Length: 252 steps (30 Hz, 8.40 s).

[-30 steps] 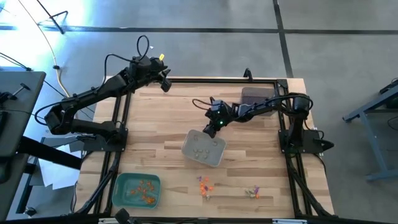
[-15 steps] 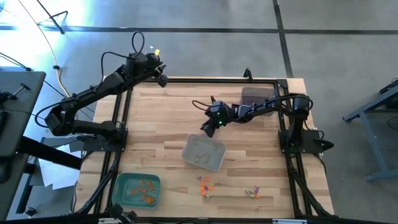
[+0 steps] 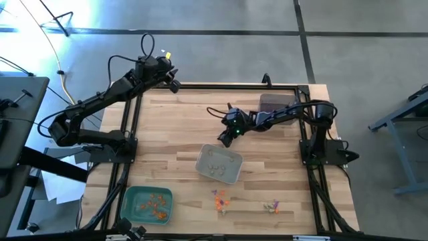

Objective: Sort Halloween decoration
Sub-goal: Put the violet witch hat toy into the black bin

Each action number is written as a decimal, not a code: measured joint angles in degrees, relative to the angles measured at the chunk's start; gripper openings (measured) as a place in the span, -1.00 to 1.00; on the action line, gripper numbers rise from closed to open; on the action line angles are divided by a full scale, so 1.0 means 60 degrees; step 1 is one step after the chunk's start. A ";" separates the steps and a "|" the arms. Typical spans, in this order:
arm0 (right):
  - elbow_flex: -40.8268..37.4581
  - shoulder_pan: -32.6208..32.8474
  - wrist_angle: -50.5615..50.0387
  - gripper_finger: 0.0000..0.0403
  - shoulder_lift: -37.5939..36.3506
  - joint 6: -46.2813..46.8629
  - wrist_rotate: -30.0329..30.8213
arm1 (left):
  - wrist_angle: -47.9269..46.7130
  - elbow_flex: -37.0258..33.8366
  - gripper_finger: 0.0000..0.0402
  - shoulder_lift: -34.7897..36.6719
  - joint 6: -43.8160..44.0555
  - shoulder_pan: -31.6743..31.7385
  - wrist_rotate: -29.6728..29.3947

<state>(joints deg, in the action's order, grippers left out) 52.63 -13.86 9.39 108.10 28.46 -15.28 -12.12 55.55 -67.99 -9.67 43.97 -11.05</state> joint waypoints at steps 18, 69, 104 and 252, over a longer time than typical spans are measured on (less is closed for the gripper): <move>0.0953 -0.0090 -0.1819 -0.51 0.0058 -0.0292 -0.0242 | -0.0015 0.0000 -0.62 0.0000 0.0845 -0.0025 0.0863; 0.2199 0.0186 -0.5686 -0.43 0.0071 -0.1073 -0.0779 | -0.0015 0.0000 -0.62 0.0000 0.0831 -0.0018 0.0925; 0.2206 -0.0551 -0.5286 -0.99 0.0717 -0.1579 0.0151 | -0.0011 0.0000 -0.62 0.0000 0.0834 -0.0018 0.0922; 0.3568 -0.6208 -1.2824 -0.39 -0.2762 -0.4829 0.0614 | -0.0306 0.0004 -0.62 0.0127 0.3278 -0.0728 0.0206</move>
<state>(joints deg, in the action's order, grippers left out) 74.04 -51.10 -67.55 91.53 -0.51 -11.60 -13.95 55.57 -67.22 10.00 39.60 -9.81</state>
